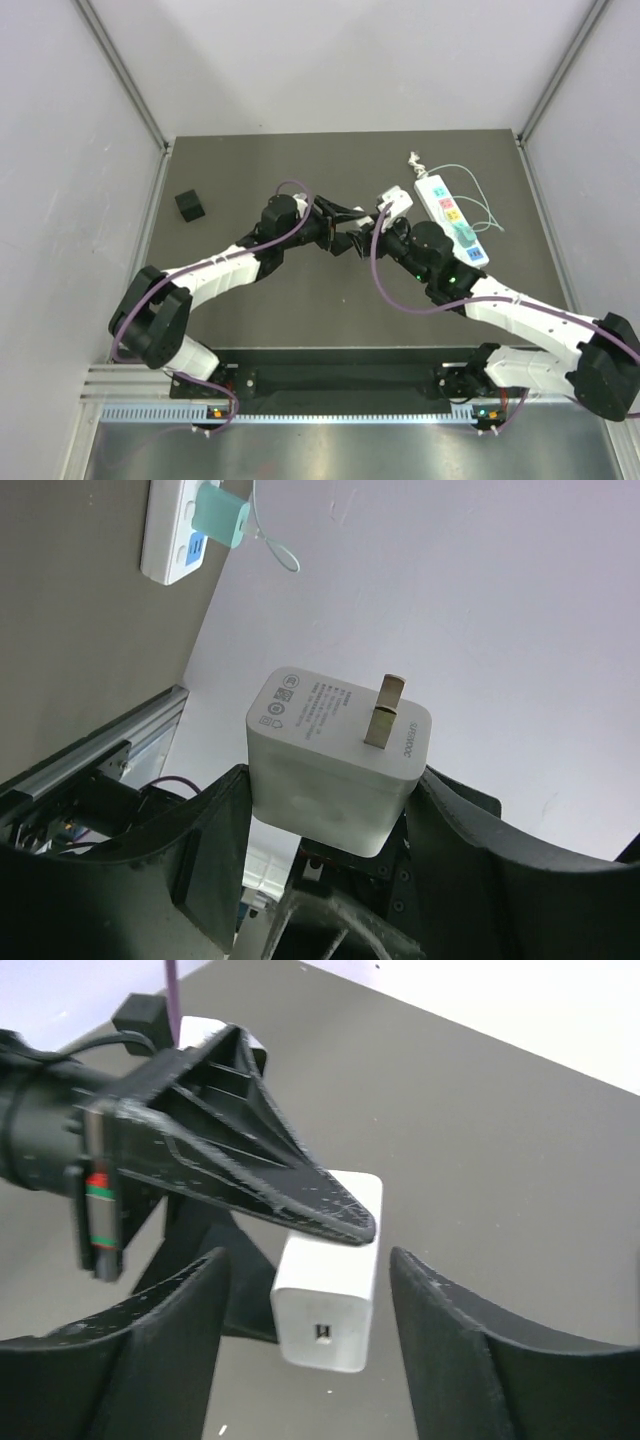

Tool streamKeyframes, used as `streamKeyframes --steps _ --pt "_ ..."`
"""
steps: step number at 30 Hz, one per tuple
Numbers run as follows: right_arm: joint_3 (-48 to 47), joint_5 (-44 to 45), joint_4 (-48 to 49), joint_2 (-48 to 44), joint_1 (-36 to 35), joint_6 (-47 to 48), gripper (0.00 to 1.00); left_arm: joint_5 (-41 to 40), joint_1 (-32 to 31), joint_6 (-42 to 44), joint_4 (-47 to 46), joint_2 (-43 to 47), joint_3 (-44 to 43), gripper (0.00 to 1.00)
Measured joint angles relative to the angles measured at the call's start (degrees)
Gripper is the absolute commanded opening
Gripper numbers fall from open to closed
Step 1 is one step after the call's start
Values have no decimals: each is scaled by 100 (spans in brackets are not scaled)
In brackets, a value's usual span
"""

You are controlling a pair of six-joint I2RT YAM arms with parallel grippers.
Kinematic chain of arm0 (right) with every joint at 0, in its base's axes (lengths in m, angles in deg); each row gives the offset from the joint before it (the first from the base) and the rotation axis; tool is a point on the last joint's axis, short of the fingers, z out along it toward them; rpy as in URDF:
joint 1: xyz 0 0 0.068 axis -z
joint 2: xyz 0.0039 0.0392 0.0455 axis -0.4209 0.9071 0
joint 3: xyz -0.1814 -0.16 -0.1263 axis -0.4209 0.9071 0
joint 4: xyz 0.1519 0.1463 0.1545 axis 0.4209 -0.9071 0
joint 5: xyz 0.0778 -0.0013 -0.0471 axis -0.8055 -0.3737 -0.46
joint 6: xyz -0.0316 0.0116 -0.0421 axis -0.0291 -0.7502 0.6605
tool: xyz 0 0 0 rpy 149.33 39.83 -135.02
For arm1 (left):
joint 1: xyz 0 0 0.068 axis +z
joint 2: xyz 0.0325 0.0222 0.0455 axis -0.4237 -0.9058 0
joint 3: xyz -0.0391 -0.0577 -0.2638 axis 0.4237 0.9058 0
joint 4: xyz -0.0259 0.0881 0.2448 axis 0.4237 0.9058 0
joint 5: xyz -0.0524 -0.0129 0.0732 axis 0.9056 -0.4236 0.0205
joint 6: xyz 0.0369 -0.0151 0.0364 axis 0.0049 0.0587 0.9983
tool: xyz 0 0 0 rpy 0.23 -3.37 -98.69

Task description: Insert the plug

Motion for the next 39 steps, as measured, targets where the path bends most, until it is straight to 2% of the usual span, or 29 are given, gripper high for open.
streamKeyframes --steps 2,5,6,8,9,11,12,14,16,19,22,25,30,34,39 --pt "-11 31 13 61 -9 50 61 -4 -15 -66 -33 79 74 0" --pt "-11 74 31 109 -44 101 39 -4 -15 -107 -50 210 144 0" --pt "-11 81 35 125 -55 105 25 -2 -15 -109 -52 232 146 0" --pt "-11 131 107 146 -68 166 13 -22 -22 -133 -59 291 173 0" --pt "-11 142 131 149 -81 190 1 -28 -22 -136 -105 304 195 10" --pt "-11 162 195 149 -98 256 0 -42 -26 -146 -299 310 258 38" --pt "-11 162 214 149 -101 286 0 -42 -24 -162 -400 310 297 64" --pt "-11 164 273 146 -111 323 0 -35 -22 -199 -586 310 363 83" --pt "-13 210 240 144 -111 328 0 44 -33 -225 -820 310 413 93" --pt "-190 256 -181 149 -31 295 0 142 -50 -186 -1038 310 450 95" --pt "-551 166 -763 149 387 192 0 282 -39 -44 -1034 308 474 96" --pt "-824 52 -1366 120 1189 125 0 494 31 144 -1038 297 494 95" --pt "-1410 -162 -2903 146 2590 195 0 855 232 734 -905 216 520 93" --pt "-2319 -483 -4013 647 3447 398 0 896 389 1834 214 223 243 93" --pt "-3274 -815 -4701 1875 3571 501 0 739 535 3475 1902 326 -584 93"
